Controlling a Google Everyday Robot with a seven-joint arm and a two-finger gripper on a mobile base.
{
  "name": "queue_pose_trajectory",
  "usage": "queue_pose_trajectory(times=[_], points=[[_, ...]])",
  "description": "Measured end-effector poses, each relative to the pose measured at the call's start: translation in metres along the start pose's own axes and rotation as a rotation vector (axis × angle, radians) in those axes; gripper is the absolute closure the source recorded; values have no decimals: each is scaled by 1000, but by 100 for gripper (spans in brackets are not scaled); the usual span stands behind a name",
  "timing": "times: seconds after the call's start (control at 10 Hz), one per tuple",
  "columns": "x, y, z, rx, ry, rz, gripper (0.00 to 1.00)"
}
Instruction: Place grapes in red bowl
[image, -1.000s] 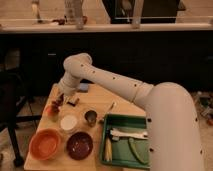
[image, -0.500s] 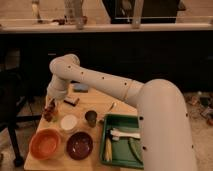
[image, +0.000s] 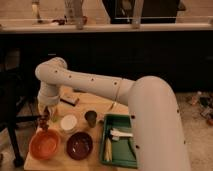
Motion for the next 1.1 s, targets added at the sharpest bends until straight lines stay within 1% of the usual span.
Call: queue_pose_trajectory(times=[0.2, 0.4, 0.9, 1.0, 1.1], points=[[-13, -2, 9, -45, 10, -37, 88], [-20, -4, 16, -67, 12, -56, 88], [-18, -3, 15, -66, 14, -51, 88], [-18, -3, 15, -63, 11, -49, 88], [-17, 1, 19, -58, -3, -46, 88]])
